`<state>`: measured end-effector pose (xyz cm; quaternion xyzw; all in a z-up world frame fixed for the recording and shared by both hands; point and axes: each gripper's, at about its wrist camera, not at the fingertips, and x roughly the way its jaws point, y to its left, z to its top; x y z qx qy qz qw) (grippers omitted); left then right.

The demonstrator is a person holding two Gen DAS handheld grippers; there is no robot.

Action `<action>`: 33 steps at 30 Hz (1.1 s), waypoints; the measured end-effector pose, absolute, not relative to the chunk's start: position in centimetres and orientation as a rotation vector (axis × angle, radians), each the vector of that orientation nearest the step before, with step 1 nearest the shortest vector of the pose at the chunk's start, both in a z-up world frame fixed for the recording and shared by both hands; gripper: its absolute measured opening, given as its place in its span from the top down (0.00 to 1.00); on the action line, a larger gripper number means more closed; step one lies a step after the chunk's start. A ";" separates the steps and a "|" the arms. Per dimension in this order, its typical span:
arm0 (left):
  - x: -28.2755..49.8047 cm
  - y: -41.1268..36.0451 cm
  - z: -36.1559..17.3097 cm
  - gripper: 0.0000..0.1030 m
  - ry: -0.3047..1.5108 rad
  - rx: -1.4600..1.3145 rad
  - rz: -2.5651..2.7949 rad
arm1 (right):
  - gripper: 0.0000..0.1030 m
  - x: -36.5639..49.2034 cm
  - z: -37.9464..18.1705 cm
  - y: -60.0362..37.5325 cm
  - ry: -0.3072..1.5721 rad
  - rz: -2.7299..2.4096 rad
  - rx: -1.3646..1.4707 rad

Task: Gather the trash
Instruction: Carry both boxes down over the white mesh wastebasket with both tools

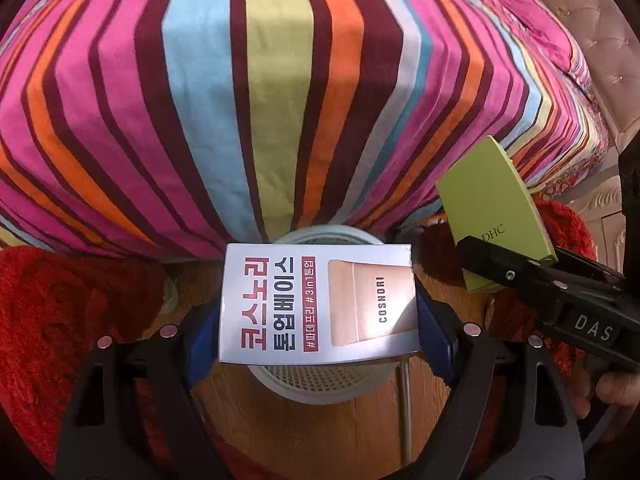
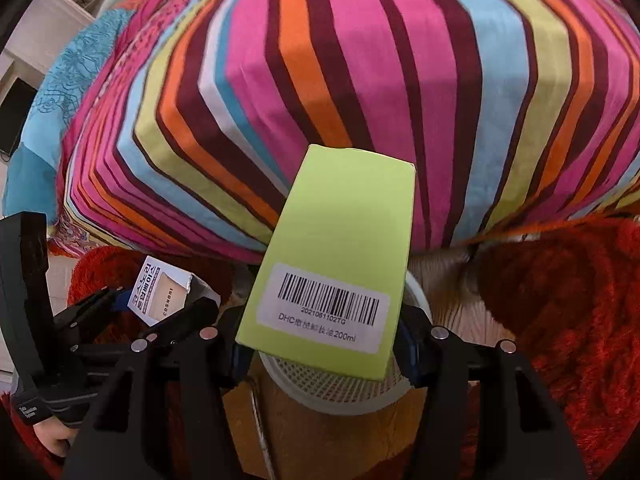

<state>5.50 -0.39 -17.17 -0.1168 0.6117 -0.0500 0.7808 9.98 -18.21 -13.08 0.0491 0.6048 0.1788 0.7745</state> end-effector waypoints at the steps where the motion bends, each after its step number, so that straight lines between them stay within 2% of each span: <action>1: 5.6 -0.5 -17.5 0.22 1.337 -0.251 -0.109 | 0.47 10.0 -13.5 -18.3 1.328 0.388 0.112; 15: 5.7 -0.5 -21.9 0.22 1.525 -0.287 -0.103 | 0.48 10.2 -17.2 -18.3 1.521 0.372 0.127; 33: 5.6 -0.1 -24.6 0.22 1.646 -0.332 -0.097 | 0.47 10.5 -21.2 -17.6 1.711 0.337 0.222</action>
